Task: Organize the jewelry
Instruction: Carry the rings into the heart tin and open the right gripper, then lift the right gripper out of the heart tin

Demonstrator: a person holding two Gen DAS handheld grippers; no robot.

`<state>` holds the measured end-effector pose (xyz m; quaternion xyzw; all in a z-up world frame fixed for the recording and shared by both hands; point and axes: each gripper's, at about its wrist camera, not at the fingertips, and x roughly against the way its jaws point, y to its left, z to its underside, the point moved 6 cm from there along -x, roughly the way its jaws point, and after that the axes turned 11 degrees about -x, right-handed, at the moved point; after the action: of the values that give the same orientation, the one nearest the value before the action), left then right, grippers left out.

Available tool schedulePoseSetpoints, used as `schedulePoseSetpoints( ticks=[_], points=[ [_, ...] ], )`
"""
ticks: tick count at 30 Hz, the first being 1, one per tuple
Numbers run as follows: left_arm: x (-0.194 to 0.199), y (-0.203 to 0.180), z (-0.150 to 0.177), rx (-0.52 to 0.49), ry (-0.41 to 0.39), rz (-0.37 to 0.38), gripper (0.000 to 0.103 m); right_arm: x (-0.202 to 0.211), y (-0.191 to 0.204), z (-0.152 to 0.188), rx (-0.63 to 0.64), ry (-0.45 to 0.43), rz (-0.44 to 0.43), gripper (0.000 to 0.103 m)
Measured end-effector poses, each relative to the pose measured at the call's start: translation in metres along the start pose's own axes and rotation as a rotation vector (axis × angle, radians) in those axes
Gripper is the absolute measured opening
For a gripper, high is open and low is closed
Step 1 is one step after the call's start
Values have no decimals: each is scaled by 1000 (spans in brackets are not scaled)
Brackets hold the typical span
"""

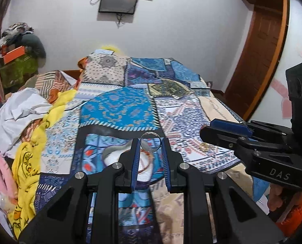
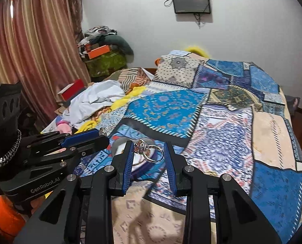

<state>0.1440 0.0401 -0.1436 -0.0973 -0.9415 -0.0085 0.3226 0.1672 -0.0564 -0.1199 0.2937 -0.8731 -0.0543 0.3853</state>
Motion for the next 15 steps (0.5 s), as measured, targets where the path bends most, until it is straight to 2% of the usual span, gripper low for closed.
schedulePoseSetpoints(
  ticks=[7,15],
  points=[
    [-9,20,16,30,33,-20,20,-24,8,-1,4,33,-22,27],
    [-34,26,30,47,86,-4,20,-50,7,-4,-3,74,-31,27]
  ],
)
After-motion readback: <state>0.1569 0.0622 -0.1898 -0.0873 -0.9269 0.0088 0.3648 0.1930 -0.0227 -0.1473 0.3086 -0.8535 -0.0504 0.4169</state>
